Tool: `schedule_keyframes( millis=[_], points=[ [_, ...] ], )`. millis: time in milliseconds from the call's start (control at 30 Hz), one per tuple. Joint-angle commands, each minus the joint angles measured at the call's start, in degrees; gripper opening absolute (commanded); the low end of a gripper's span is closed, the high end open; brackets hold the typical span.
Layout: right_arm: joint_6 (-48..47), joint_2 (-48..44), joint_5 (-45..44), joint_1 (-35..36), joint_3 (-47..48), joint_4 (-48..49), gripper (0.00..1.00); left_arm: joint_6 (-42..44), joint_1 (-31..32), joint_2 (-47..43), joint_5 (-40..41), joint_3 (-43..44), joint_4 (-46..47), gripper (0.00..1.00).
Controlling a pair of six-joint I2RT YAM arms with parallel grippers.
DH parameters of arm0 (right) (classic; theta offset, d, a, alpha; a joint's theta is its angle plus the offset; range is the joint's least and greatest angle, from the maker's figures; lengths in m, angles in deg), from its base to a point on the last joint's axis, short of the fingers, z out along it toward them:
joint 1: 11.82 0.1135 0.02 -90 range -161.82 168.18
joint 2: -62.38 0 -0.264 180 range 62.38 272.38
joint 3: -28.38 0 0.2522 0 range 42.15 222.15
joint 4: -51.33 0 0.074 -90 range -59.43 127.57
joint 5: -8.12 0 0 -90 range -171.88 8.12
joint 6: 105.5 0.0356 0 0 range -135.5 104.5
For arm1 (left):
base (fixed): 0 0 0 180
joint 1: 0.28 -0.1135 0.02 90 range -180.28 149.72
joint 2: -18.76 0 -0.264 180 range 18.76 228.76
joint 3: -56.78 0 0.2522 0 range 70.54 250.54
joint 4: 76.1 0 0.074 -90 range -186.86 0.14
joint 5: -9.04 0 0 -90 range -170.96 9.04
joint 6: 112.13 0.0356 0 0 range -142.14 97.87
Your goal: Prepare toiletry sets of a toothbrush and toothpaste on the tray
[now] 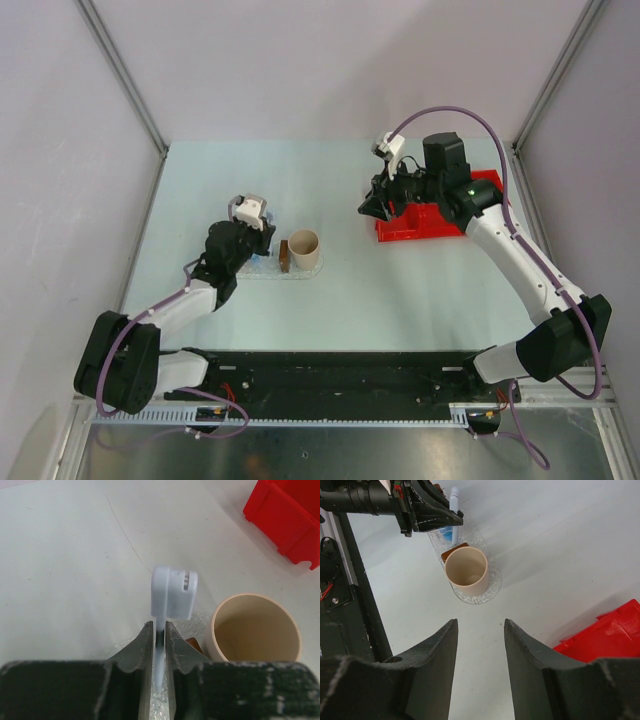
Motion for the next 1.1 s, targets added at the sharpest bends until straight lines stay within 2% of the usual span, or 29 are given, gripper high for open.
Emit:
schedule_keyframes(
  millis=[0, 400, 700, 1067],
  points=[
    [-0.3, 0.1, 1.2, -0.3, 0.2, 1.0, 0.46, 0.8, 0.3, 0.0, 0.3, 2.1, 1.0, 0.19],
    [-0.4, 0.2, 1.3, -0.4, 0.1, 0.8, 0.47, 0.8, 0.2, -0.7, 0.8, 1.8, 0.8, 0.23],
    [-0.4, 0.2, 1.4, -0.3, 0.2, 0.7, 0.47, 0.8, 0.2, -1.2, 1.2, 1.6, 0.1, 0.34],
    [-0.4, 0.2, 1.3, -0.5, 0.2, 0.5, 0.47, 0.8, 0.2, -1.4, 1.2, 1.7, -0.3, 0.36]
  ],
)
